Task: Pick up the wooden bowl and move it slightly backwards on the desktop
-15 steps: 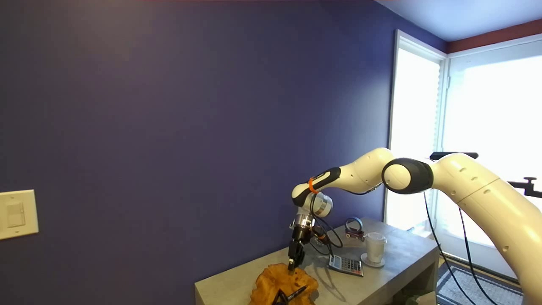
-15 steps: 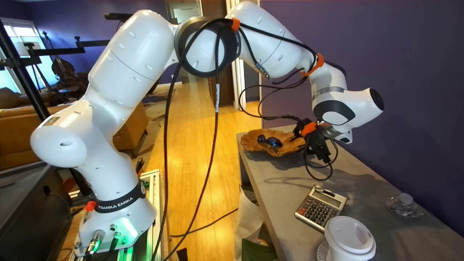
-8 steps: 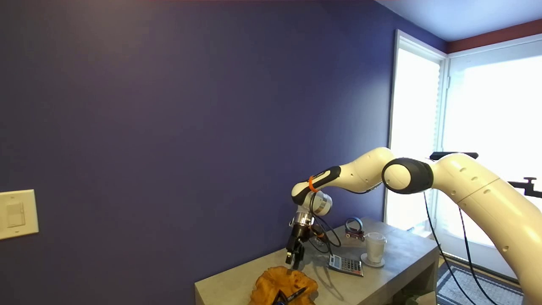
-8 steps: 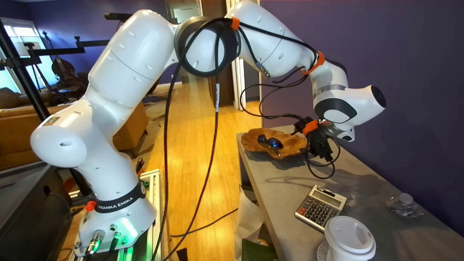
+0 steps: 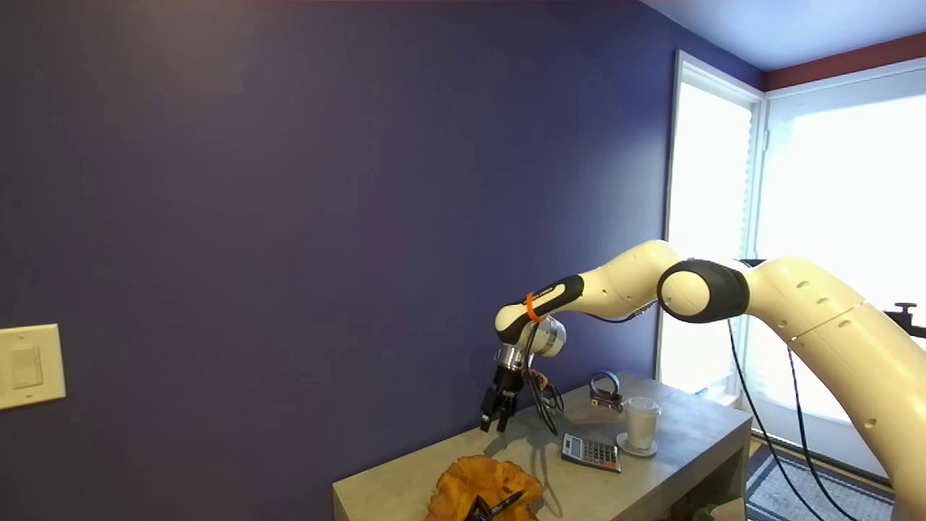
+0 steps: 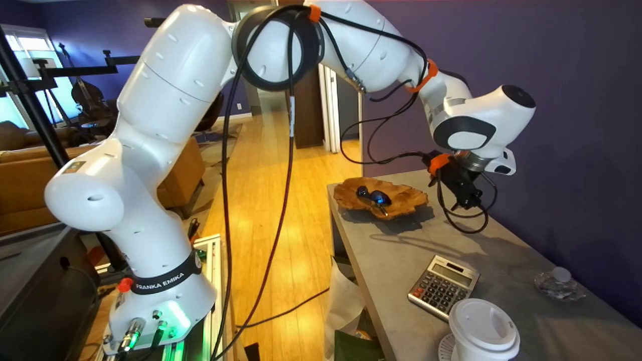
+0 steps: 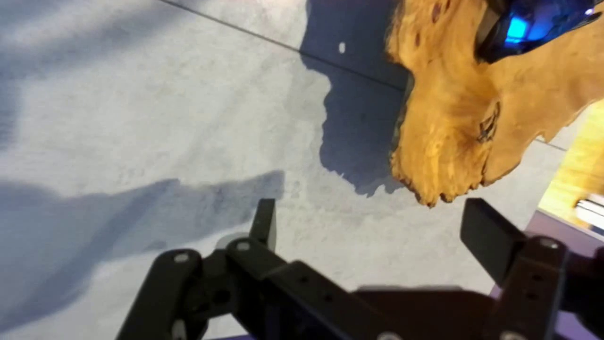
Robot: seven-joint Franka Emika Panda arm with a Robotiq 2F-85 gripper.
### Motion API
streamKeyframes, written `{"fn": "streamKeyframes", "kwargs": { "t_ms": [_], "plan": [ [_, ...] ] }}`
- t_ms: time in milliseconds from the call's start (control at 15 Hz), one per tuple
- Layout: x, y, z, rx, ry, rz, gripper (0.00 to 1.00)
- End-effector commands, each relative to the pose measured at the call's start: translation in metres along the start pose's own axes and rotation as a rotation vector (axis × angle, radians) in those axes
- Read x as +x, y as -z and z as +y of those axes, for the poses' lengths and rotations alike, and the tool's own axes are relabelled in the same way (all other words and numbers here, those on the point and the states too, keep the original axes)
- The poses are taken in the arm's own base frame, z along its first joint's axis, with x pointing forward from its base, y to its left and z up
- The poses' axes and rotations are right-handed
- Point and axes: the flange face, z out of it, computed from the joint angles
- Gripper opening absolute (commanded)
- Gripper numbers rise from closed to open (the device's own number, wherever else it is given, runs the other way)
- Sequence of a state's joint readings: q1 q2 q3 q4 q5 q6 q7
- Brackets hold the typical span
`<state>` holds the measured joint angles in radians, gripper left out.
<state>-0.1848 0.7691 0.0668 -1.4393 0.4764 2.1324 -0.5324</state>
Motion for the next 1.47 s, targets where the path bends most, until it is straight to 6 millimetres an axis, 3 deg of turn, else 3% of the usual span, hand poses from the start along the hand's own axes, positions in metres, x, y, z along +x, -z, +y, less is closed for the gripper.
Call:
{"fn": "streamKeyframes", "kwargs": {
  "t_ms": [0, 267, 533, 1067, 1200, 1267, 1400],
  "plan": [
    [-0.018, 0.04, -0.035, -0.151, -0.112, 0.015, 1.0],
    [-0.059, 0.079, -0.076, -0.277, -0.221, -0.051, 1.0],
    [-0.106, 0.105, -0.105, -0.383, -0.235, -0.064, 1.0],
    [-0.217, 0.131, -0.155, -0.44, -0.185, -0.013, 1.0],
    [-0.236, 0.132, -0.164, -0.427, -0.157, 0.008, 1.0],
    [-0.206, 0.13, -0.151, -0.418, -0.178, -0.032, 1.0],
    [-0.224, 0.132, -0.159, -0.42, -0.168, -0.018, 1.0]
  ]
}}
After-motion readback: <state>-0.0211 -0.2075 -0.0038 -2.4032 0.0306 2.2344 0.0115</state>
